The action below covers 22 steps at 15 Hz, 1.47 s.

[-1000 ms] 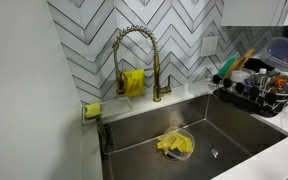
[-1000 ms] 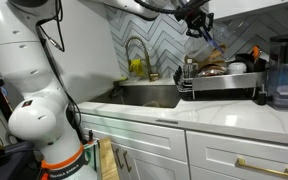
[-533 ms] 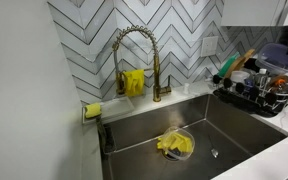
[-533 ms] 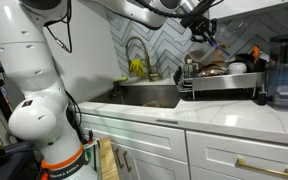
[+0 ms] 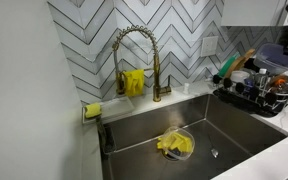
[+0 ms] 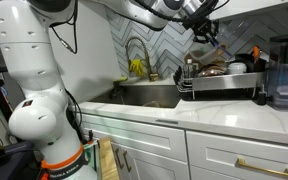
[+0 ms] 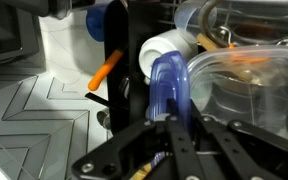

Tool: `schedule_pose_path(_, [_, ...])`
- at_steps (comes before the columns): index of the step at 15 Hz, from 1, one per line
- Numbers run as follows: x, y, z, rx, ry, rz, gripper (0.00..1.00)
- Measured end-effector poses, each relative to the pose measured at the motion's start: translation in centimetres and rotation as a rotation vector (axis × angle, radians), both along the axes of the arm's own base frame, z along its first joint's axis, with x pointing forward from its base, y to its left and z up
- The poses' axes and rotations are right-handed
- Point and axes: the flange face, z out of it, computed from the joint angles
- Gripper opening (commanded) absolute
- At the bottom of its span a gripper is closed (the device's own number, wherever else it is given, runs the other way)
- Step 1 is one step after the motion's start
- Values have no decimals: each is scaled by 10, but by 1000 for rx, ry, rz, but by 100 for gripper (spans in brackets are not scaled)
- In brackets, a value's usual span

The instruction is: Put the container on the drying rack

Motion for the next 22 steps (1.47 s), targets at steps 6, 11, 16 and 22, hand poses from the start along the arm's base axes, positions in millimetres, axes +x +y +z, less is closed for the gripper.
schedule_pose_path(6, [9,-6,2,35,67,-107,3])
schedule_pose_path(11, [16,-6,3,98,95,-137,3])
schedule_pose_path(16, [17,3,5,174,98,-132,3])
schedule_pose_path(22, [24,9,-10,187,115,-124,3])
